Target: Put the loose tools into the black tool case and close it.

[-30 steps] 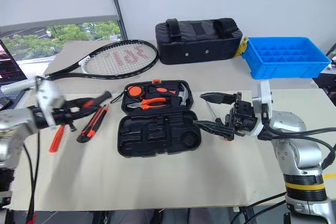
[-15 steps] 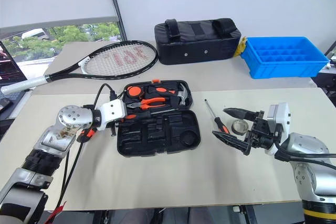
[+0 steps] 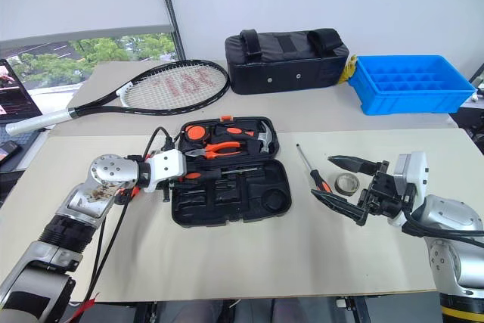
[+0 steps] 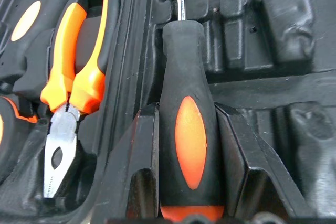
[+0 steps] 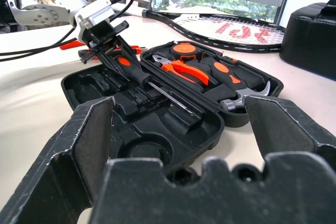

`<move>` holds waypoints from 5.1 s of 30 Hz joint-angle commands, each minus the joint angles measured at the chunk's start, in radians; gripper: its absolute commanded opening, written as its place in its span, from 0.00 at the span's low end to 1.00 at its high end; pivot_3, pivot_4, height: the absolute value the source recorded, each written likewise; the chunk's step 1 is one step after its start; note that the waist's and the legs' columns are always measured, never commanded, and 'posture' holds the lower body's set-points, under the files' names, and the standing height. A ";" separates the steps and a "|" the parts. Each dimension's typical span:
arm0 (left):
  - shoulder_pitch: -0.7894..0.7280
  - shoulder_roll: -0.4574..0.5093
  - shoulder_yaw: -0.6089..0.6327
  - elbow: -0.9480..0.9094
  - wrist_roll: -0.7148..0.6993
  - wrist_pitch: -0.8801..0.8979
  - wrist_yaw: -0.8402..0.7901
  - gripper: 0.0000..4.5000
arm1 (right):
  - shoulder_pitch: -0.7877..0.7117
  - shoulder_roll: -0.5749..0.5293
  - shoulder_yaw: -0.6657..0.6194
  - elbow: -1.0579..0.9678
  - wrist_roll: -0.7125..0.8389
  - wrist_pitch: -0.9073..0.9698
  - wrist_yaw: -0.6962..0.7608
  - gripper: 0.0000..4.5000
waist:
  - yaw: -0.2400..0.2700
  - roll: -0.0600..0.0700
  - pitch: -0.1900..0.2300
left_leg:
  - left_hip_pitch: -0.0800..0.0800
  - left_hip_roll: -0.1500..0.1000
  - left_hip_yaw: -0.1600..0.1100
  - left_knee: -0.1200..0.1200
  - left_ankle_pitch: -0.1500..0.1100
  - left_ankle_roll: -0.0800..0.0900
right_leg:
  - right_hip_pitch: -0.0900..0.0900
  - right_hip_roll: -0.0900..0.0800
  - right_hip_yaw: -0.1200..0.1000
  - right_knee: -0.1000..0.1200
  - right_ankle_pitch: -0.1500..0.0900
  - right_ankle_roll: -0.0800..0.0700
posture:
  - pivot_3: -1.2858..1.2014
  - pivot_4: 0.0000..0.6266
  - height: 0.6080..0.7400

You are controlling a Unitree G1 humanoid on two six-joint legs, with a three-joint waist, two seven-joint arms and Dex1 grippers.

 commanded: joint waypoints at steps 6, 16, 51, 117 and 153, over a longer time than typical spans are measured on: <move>-0.014 -0.018 0.012 0.015 0.022 0.027 0.031 0.44 | -0.008 -0.005 -0.023 -0.009 -0.009 -0.023 0.007 1.00 | 0.001 0.000 0.000 | 0.000 0.000 0.000 0.004 0.000 0.000 | 0.000 0.000 0.001 0.005 0.000 0.000 | 0.52 0.24 1.00; 0.019 -0.077 0.188 -0.289 -0.285 0.118 0.016 0.99 | -0.015 -0.015 -0.025 -0.001 -0.007 -0.018 0.013 1.00 | -0.001 0.000 0.000 | -0.002 0.000 0.000 0.007 0.000 0.000 | -0.001 -0.002 0.003 0.006 0.000 0.000 | 0.52 0.24 1.00; -0.002 -0.281 0.208 -0.029 -0.323 0.151 0.120 0.26 | -0.036 -0.031 0.063 -0.006 -0.183 0.105 -0.232 1.00 | 0.000 -0.003 -0.008 | 0.003 0.000 0.000 0.008 0.000 -0.001 | 0.000 0.000 0.005 0.007 0.001 0.000 | 0.52 0.24 1.00; 0.692 0.362 0.875 -0.885 -0.847 0.763 -0.049 1.00 | -0.990 0.315 0.754 0.798 -0.676 -0.360 0.166 0.62 | -0.053 0.000 -0.006 | -0.003 0.001 -0.002 0.004 -0.003 -0.006 | -0.017 0.001 0.003 0.011 0.003 -0.005 | 0.52 0.24 1.00; 0.692 0.321 0.826 -0.790 -0.759 0.691 -0.026 1.00 | -0.711 0.404 0.619 0.697 -0.618 -0.165 -0.050 0.00 | -0.047 -0.003 -0.008 | 0.011 0.002 -0.001 -0.005 -0.004 -0.006 | -0.012 0.001 0.003 0.005 0.004 -0.006 | 0.52 0.24 1.00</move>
